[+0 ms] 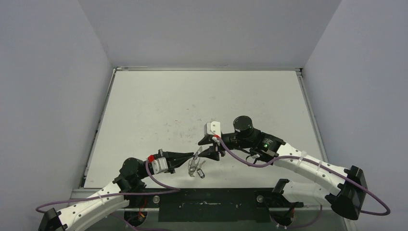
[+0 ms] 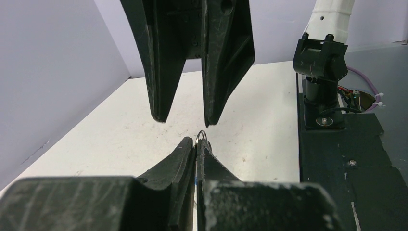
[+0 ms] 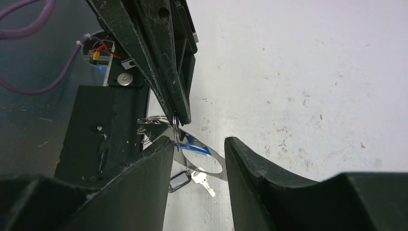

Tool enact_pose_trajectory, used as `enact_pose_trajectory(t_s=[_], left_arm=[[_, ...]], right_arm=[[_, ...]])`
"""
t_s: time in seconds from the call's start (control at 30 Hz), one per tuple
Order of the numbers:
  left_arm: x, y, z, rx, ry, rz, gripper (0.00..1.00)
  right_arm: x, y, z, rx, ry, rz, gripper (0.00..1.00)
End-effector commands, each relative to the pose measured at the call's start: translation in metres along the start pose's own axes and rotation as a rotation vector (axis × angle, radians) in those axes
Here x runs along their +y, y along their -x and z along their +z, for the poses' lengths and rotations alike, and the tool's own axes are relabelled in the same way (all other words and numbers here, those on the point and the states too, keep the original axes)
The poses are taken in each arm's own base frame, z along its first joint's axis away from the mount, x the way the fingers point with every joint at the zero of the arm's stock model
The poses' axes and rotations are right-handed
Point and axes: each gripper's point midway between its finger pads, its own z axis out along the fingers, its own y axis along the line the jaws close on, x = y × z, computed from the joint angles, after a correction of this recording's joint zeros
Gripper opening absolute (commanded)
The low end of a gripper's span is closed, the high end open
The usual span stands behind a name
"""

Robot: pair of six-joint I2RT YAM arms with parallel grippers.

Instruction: Put the keys on the keyring

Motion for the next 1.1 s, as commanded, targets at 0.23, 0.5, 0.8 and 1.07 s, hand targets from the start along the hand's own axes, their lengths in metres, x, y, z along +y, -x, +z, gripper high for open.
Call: enact_pose_trajectory(t_s=[0.23,0.5,0.8,1.07], left_arm=[[0.003,0.023,0.003,-0.070,0.008,0.019,0.00],[0.003,0.022,0.003,-0.068,0.004,0.020,0.00],[0.003,0.023,0.002,-0.068,0.008,0.021,0.00],[0.009,0.022,0.000,0.007,0.027,0.040,0.22]], right_arm=[[0.007,0.012,0.021,-0.045,0.078,0.015,0.42],[0.008,0.013,0.022,-0.051,0.076,0.035,0.19],[0.005,0.011,0.018,-0.014,0.056,0.019,0.00],[0.004,0.005,0.003,0.125,0.039,0.017,0.00]])
